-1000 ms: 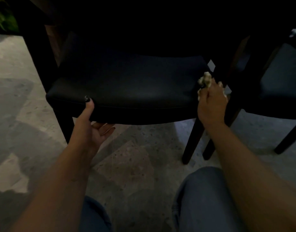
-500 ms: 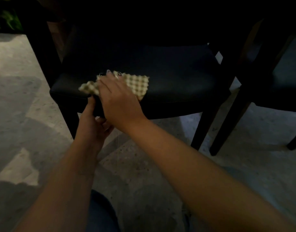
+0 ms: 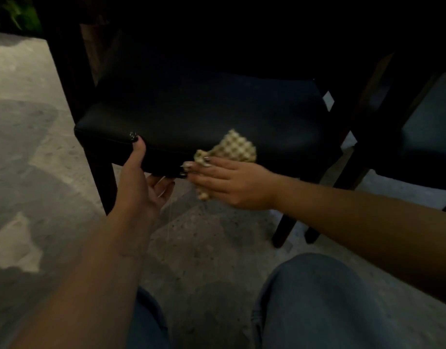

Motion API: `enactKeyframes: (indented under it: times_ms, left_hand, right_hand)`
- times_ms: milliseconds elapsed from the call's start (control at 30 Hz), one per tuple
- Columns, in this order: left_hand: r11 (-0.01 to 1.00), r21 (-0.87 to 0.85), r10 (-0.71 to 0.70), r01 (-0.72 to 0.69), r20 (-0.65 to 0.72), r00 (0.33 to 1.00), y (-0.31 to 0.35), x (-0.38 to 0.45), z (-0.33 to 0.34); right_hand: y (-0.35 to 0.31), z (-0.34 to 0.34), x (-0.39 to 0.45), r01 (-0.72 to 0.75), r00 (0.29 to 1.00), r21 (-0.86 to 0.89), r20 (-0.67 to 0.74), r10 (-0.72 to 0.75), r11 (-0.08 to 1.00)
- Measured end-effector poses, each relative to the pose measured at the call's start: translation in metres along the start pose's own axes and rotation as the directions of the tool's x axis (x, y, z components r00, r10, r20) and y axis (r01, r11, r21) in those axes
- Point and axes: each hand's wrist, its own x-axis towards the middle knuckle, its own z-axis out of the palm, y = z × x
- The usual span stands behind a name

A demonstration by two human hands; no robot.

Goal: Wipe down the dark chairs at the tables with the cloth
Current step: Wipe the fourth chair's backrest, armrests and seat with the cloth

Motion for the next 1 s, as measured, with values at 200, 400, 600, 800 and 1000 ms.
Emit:
enactKeyframes:
  times_ms: [200, 400, 600, 800, 1000]
  left_hand:
    - [1.0, -0.01, 0.017, -0.017, 0.006, 1.0, -0.002, -0.001, 0.0]
    - [1.0, -0.002, 0.007, -0.007, 0.004, 1.0, 0.001, 0.0, -0.001]
    - [1.0, -0.003, 0.003, -0.003, -0.013, 1.0, -0.001, 0.006, -0.002]
    - [0.998, 0.01, 0.063, -0.063, -0.015, 0.998, -0.009, 0.007, 0.003]
    - [0.998, 0.035, 0.053, -0.052, -0.038, 0.998, -0.006, 0.002, 0.006]
  right_hand:
    - [-0.01, 0.002, 0.029, 0.033, 0.999, -0.078, 0.003, -0.032, 0.996]
    - [0.013, -0.006, -0.09, -0.323, 0.946, 0.161, 0.023, 0.324, 0.932]
    - [0.024, -0.013, -0.083, -0.861, 0.333, 0.421, 0.038, 0.942, 0.287]
    - [0.026, -0.022, -0.013, -0.872, 0.304, 0.412, 0.028, 0.952, 0.267]
    - [0.02, -0.027, 0.112, -0.745, 0.576, 0.481, 0.115, 0.809, 0.462]
